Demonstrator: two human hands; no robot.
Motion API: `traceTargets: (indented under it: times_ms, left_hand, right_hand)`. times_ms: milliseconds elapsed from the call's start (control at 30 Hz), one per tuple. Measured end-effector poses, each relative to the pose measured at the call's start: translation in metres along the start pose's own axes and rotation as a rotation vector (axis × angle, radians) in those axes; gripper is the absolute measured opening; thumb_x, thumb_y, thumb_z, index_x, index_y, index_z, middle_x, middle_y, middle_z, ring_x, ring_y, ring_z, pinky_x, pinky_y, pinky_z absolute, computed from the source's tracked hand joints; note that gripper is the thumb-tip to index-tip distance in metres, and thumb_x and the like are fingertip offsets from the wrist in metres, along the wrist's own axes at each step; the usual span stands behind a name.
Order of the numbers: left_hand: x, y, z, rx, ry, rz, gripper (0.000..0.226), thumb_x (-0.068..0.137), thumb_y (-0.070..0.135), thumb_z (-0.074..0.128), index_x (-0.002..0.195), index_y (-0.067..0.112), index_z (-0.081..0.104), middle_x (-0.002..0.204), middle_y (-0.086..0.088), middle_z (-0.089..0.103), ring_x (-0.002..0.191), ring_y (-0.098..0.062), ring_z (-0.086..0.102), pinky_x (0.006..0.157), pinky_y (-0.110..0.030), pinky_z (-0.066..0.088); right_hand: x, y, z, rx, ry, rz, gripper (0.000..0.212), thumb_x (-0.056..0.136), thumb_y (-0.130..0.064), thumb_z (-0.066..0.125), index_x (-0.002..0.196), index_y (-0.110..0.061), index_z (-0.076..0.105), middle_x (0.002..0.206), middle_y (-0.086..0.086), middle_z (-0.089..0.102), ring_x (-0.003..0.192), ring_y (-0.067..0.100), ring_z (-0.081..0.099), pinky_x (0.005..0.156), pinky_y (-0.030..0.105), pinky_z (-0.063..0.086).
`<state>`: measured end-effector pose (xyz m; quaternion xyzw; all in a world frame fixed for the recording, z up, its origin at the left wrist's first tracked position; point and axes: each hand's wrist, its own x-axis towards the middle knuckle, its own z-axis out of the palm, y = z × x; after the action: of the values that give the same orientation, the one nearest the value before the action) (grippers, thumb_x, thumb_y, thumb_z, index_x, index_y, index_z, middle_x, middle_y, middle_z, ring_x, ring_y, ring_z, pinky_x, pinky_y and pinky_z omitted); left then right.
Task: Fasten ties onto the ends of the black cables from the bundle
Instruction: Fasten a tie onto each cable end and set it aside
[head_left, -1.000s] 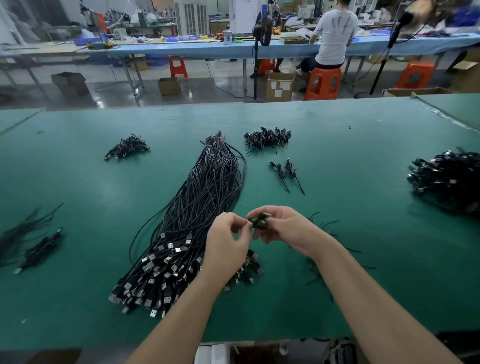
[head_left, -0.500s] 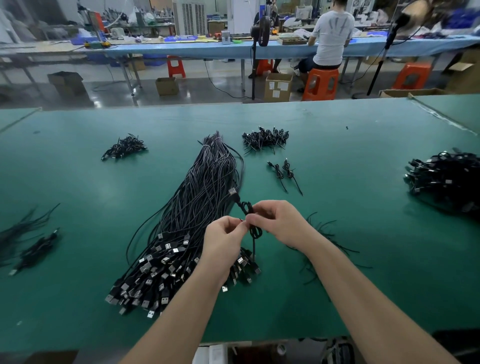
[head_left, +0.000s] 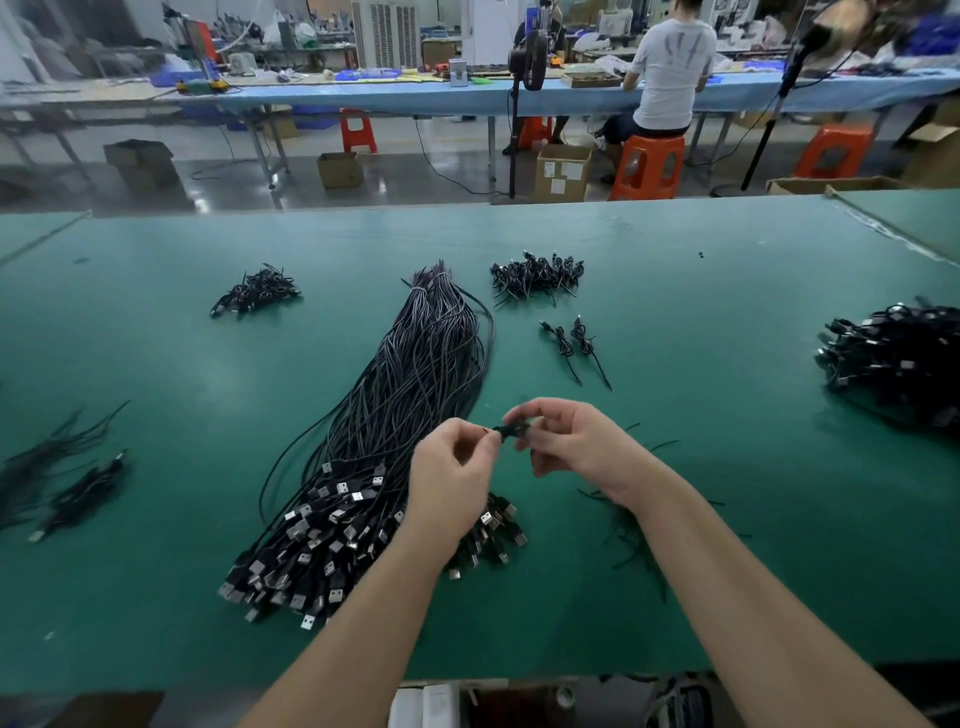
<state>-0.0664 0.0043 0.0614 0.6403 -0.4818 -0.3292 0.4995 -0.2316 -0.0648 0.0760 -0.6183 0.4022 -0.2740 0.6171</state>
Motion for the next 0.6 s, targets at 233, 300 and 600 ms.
traceTargets:
  times_ms: [233,300,600]
  left_hand:
    - [0.004,0.003,-0.001,-0.46,-0.139,-0.355,0.02,0.092,0.008,0.07,0.072,0.011,0.068,0.064,0.0,0.056,0.064,-0.015,0.046,0.064,-0.028,0.039]
    - [0.0,0.007,0.001,-0.274,-0.081,-0.231,0.021,0.092,0.013,0.071,0.073,0.013,0.064,0.065,0.004,0.055,0.062,-0.012,0.046,0.061,-0.023,0.041]
    - [-0.005,-0.011,0.001,0.802,0.152,1.007,0.015,0.084,0.003,0.064,0.073,0.009,0.057,0.076,-0.006,0.05,0.076,-0.028,0.047,0.078,-0.038,0.037]
  right_hand:
    - [-0.001,-0.003,0.005,-0.229,0.034,-0.127,0.017,0.093,-0.028,0.071,0.107,-0.021,0.077,0.089,0.011,0.073,0.073,0.011,0.057,0.07,0.023,0.048]
    - [0.001,-0.004,0.006,-0.217,0.062,-0.126,0.017,0.093,-0.027,0.071,0.106,-0.016,0.076,0.076,0.008,0.07,0.069,0.011,0.057,0.068,0.024,0.048]
    - [0.005,-0.006,0.01,0.01,-0.062,0.168,0.014,0.099,-0.024,0.063,0.102,-0.012,0.059,0.068,0.005,0.066,0.056,0.016,0.057,0.047,0.025,0.04]
